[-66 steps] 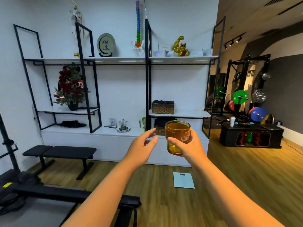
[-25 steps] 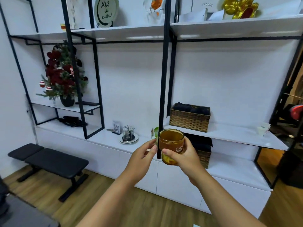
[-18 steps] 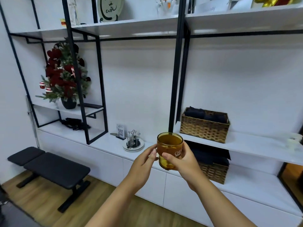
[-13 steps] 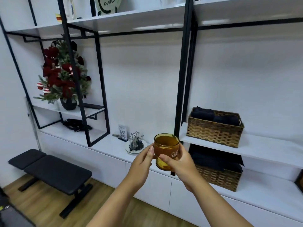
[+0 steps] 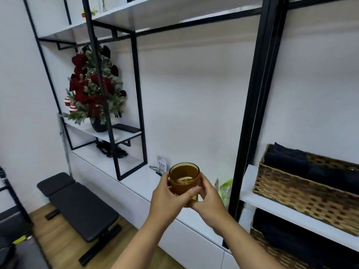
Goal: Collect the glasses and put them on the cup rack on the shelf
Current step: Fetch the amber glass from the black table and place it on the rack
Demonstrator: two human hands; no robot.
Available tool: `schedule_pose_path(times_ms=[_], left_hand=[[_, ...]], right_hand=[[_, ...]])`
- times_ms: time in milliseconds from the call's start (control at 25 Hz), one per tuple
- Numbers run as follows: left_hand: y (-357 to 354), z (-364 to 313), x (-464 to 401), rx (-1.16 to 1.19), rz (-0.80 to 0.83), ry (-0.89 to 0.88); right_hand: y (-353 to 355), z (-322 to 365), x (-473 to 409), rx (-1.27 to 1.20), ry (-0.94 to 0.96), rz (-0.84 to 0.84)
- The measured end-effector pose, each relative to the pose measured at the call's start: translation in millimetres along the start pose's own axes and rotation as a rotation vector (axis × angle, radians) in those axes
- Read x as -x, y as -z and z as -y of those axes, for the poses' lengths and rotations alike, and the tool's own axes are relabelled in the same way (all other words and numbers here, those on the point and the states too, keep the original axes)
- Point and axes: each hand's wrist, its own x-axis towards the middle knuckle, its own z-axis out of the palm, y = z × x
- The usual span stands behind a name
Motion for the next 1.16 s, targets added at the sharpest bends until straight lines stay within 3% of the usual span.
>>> schedule_pose_path(times_ms=[120,240,480,840,1160], left_hand=[[-9.6,13.6,-39.8,-0.025,-0.066,0.011],[-15.9,30.3,-72.0,-0.039,-0.09,0.028],[-23.4,64.4,-142.7,-0.022,-0.058,0.036],[-7.9,116.9,-286.8,0.084,0.088,-0.014],[-8.0,174.7,-349.6,0.141,0.218,-0.025]], right_hand=[[11.2,-19.1,-44.7,-0.115,-0.069,0.113],[16.6,-41.8,-78.6,-0.421,-0.208,0.144],[3.2,-92.8,-143.5,-0.729,-0.297,0.288],[-43.6,-120.5,-272.2,-0.975,-0.395,-0.097],[-72.3,-152.5,-325.8,-1.1,-0.379,-0.292]])
